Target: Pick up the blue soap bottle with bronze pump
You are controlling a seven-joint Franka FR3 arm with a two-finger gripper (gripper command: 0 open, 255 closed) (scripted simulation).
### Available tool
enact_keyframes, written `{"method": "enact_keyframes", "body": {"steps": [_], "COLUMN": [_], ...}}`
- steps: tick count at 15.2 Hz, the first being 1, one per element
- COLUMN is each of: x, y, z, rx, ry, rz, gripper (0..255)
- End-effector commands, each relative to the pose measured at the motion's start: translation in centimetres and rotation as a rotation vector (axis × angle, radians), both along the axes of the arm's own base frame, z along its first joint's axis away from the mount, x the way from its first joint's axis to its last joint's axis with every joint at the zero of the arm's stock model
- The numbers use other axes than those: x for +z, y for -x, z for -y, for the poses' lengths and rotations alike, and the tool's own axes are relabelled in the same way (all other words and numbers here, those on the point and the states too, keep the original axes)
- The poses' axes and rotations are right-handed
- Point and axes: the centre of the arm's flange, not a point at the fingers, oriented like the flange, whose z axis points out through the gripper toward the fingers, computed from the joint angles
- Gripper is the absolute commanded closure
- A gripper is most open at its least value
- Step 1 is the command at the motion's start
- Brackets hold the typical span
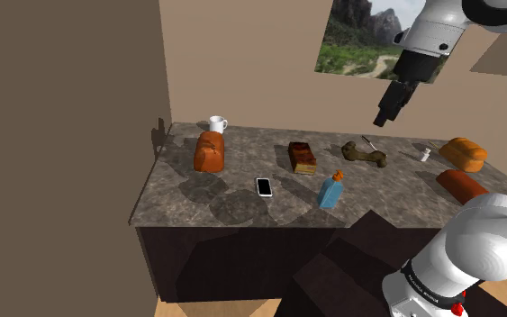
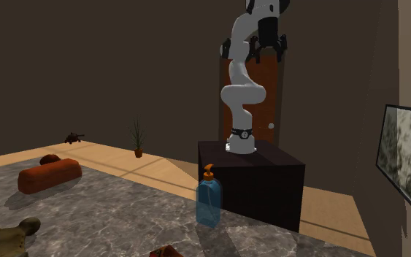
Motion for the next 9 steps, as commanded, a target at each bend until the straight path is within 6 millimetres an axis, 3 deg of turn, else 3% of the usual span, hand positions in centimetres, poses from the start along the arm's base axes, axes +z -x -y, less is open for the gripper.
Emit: {"method": "enact_keyframes", "body": {"steps": [1,9], "x": [0.0,-8.2], "y": [0.0,-3.3], "z": [0.0,5.4], "rx": [0.0,0.001], "ry": [0.0,0.015], "rz": [0.0,0.005], "gripper": [0,0]}}
